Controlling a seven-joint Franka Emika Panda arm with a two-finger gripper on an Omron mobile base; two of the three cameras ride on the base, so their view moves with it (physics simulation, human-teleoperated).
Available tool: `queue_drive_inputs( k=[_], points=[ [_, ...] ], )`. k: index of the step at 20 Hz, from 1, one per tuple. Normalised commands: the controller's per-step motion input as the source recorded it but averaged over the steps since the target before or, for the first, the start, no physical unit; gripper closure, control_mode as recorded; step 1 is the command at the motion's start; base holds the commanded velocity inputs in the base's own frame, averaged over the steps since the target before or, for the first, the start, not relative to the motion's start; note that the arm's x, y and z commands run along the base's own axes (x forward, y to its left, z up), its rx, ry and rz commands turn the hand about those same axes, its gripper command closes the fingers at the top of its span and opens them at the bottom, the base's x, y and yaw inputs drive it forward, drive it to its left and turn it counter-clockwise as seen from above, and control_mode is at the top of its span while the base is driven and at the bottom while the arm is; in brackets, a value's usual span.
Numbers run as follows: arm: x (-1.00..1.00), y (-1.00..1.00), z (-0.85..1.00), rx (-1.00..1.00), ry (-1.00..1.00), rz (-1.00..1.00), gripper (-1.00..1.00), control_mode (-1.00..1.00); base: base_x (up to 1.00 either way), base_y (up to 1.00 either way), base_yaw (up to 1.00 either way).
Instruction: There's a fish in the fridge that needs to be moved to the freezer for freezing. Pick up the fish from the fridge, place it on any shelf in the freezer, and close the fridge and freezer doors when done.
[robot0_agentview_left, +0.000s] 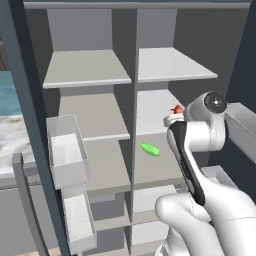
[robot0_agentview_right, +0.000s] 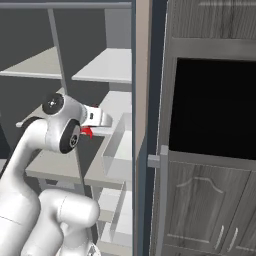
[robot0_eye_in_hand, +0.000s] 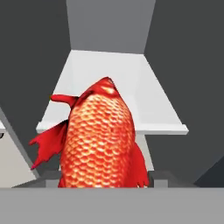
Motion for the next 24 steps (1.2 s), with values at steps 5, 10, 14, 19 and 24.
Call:
queue_drive_inputs(
  k=[5,10,14,19,24],
  points=[
    [-0.96,0.25,0.92,0.00,0.04,0.00,1.00,-1.00,0.00,0.00,0.00],
    [-0.92,0.46,0.64,0.00,-0.09,0.00,1.00,-1.00,0.00,0.00,0.00],
    [-0.76,0.50,0.63,0.00,-0.15,0.02,1.00,-1.00,0.00,0.00,0.00],
    [-0.39,0.59,0.49,0.00,-0.21,0.09,1.00,-1.00,0.00,0.00,0.00],
    [0.15,0.27,0.33,0.05,-0.13,0.18,1.00,-1.00,0.00,0.00,0.00]
  ],
)
